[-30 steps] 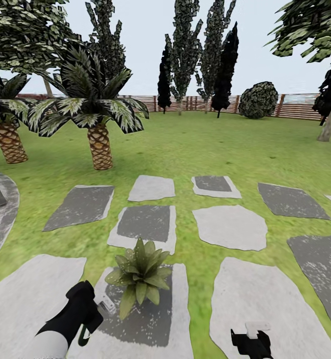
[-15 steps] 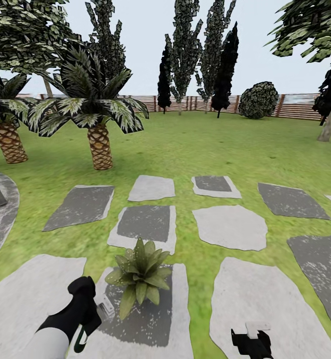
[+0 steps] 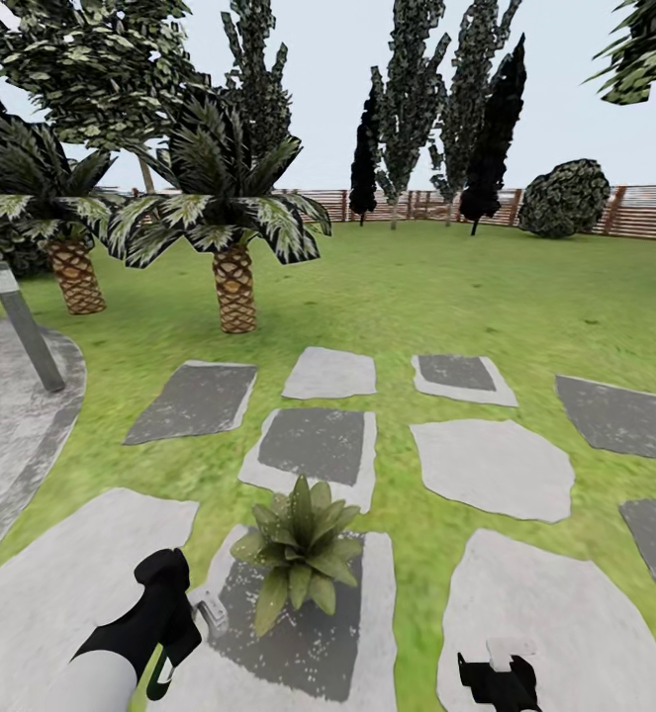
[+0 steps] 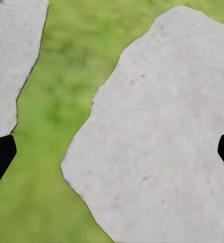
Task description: Pick up the pesticide atomizer in the garden and spray insectifuge to fully cover both potted plants in the garden.
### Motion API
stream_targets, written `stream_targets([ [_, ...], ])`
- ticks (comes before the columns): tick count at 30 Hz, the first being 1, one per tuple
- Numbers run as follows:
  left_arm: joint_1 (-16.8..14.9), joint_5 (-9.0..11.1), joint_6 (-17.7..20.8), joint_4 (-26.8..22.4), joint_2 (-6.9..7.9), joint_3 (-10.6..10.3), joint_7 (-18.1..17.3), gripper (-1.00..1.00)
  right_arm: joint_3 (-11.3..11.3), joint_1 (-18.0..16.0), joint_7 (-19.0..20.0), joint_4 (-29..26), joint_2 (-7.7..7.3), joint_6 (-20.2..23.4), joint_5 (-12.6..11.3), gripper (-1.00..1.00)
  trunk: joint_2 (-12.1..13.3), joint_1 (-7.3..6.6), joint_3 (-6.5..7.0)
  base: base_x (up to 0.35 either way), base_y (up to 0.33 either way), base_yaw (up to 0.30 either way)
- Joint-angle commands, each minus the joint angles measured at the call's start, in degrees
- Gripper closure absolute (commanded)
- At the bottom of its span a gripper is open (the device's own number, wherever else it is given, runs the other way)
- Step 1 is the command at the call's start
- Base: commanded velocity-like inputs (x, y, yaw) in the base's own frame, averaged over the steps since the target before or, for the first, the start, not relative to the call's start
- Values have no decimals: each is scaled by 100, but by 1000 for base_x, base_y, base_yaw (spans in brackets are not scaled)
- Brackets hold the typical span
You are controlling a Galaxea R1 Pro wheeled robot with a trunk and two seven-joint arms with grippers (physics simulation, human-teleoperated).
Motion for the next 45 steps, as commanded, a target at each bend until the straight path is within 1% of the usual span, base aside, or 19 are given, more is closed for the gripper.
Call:
stream_targets([
  [1,-2,-30,41,-5,-8,22,-38,100,-44,-5,-7,10,1,-30,60,-100,-2,1,-6,191,-198,267],
  [7,5,-30,41,-5,0,22,-34,100,-43,-5,-7,12,1,-30,60,-100,-2,1,-6,122,-239,61],
  [11,26,-30,41,-7,0,19,-28,100,-41,-5,-7,13,1,-30,60,-100,-2,1,-6,-11,-270,7],
  [15,28,-30,41,-7,1,16,-27,100,-40,-5,-7,13,1,-30,60,-100,-2,1,-6,-73,-193,155],
  [26,-8,-26,42,-13,-5,65,-27,100,-40,-5,-7,13,1,-30,64,-100,-2,1,-6,-2,-11,258],
  [36,-20,-22,40,-152,1,19,-80,100,-44,-5,-7,11,-8,-30,69,-100,-2,1,-6,301,-34,15],
  [45,0,-23,-35,-154,15,5,-127,100,-49,-5,-4,4,-6,-29,62,-100,-2,1,-6,44,-14,0],
])
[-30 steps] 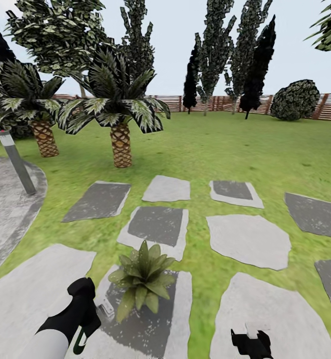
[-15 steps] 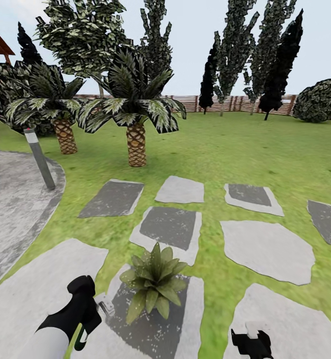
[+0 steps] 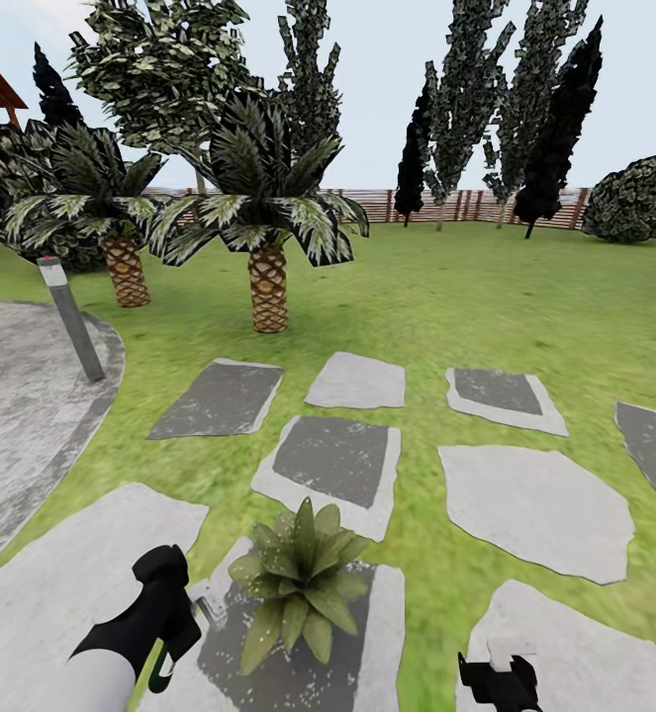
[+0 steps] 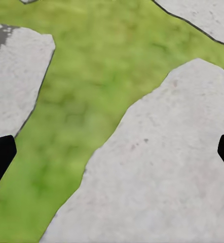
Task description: Pick up the pesticide atomizer in the garden and spray insectifuge to fully cover both potted plants in the garden.
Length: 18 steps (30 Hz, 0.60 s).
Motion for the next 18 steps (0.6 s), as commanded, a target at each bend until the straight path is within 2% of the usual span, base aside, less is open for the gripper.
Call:
stream_targets([
  [1,-3,-25,43,-6,-4,17,-41,100,-45,-6,-7,9,4,-29,60,-100,-2,-1,-5,1,0,0],
  [4,4,-25,41,-6,-26,16,-42,100,-45,-6,-8,9,7,-28,60,-100,-2,-1,-5,0,0,128],
  [11,28,-48,49,43,-45,2,-36,100,-42,-6,-9,9,7,-30,61,-100,-2,-1,-5,0,0,257],
  [18,33,-57,74,47,-69,-1,-27,100,-44,-6,-9,9,8,-30,58,-100,-2,-1,-5,47,-216,72],
])
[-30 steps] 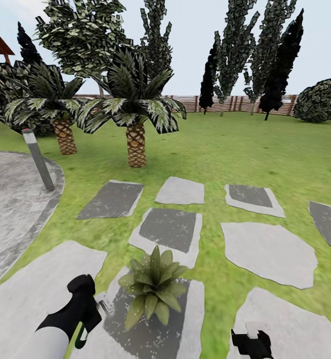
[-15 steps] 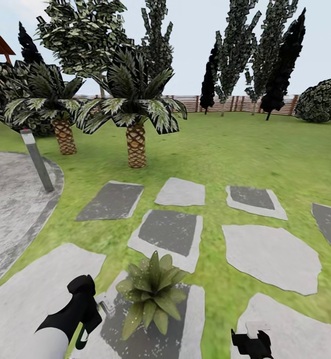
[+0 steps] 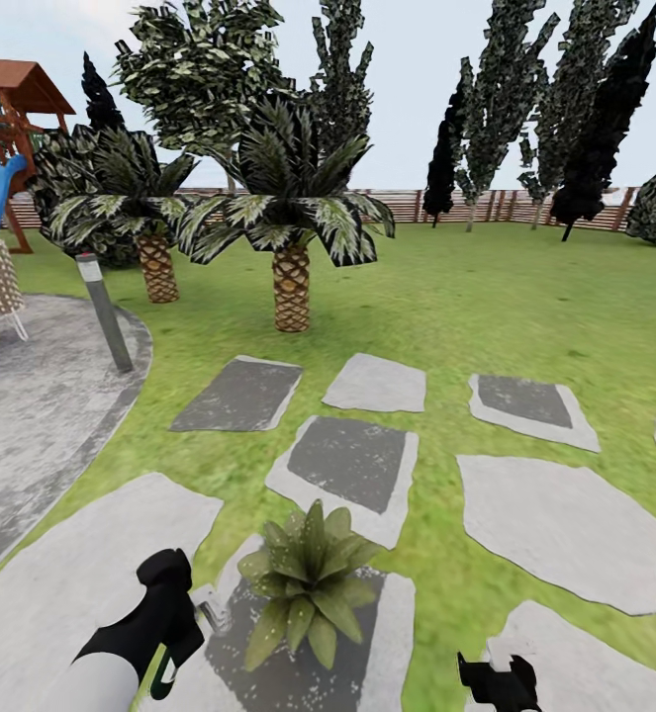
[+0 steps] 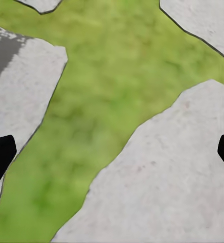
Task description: Pick up the pesticide atomizer in the garden and spray insectifuge to fully cover both potted plants in the garden.
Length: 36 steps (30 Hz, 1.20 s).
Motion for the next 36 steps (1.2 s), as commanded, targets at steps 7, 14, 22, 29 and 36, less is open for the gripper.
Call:
stream_targets([
  [7,5,-38,53,-8,-20,29,-28,100,-38,-6,-7,11,1,-30,63,-100,-2,-1,-5,-92,-247,60],
  [14,13,-29,68,23,-26,30,-1,100,-35,-6,-7,19,1,-30,67,-100,-2,-1,-5,-46,-43,254],
  [22,17,8,34,77,-39,53,-38,100,-36,-6,-7,20,1,-30,67,-100,-2,-1,-5,69,28,35],
  [29,-52,-2,77,667,-179,-232,-37,100,-35,-6,-7,20,1,-30,64,-100,-2,-1,-5,4,1,0],
  [36,-479,-11,112,565,-162,-265,-41,100,-35,-6,-7,20,1,-30,63,-100,-2,-1,-5,0,0,0],
])
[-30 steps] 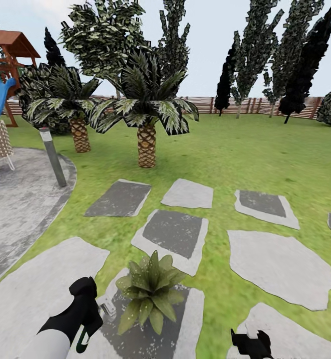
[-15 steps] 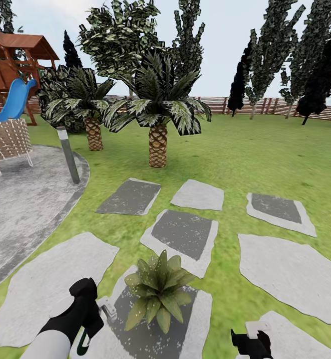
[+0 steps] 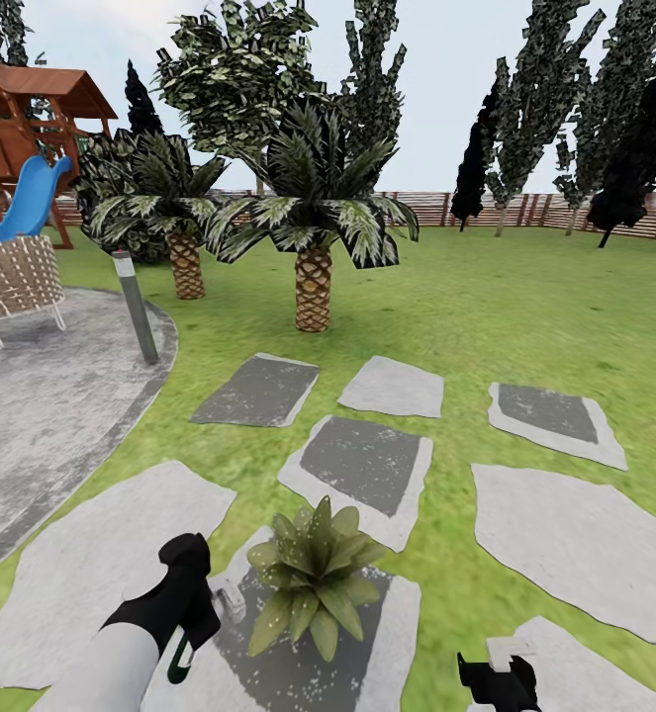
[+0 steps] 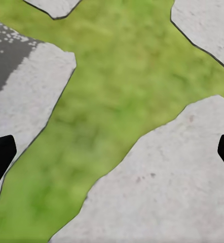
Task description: Pick up the pesticide atomizer in the garden and spray insectifuge to fully cover both potted plants in the garden.
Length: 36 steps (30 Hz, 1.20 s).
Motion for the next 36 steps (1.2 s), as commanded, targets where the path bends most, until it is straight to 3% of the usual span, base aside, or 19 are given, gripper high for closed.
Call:
stream_targets([
  [1,-5,-31,40,-4,-4,27,-36,100,-44,-6,-7,9,1,-29,61,-100,-2,-1,-6,0,0,0],
  [20,41,-31,32,50,-33,56,238,100,-53,-6,-7,0,-18,-32,61,-100,-2,-1,-6,8,-2,121],
  [31,47,-31,30,57,-21,50,264,100,-53,-6,2,0,-17,-24,58,-100,-2,-1,-6,154,-195,9],
  [36,151,-3,21,131,-7,68,818,100,-53,-6,2,0,-16,-22,57,-100,-2,-1,-6,6,-194,186],
])
